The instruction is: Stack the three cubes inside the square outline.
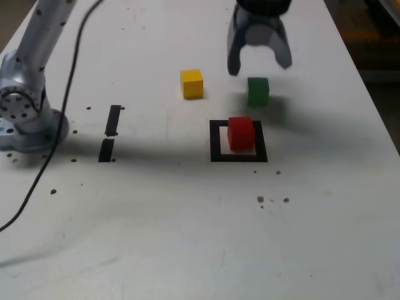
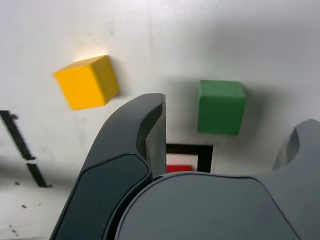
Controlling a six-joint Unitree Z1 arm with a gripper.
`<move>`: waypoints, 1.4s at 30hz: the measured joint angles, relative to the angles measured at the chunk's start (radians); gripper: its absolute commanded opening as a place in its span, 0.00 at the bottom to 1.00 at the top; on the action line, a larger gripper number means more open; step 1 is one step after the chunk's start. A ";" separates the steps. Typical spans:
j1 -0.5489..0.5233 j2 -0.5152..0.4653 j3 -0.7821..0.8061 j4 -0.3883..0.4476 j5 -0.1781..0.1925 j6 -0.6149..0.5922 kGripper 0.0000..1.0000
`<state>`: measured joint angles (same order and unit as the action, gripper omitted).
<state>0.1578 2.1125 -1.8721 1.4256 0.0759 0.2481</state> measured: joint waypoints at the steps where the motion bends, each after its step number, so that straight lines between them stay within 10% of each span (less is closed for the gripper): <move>1: 0.003 -0.025 0.003 0.017 0.002 0.000 1.00; 14: 0.037 -0.230 0.366 0.014 0.039 -0.013 1.00; 42: 0.138 -0.067 0.522 -0.287 0.010 -0.099 0.78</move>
<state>0.2957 2.0460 -1.3506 1.1382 0.0863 0.1494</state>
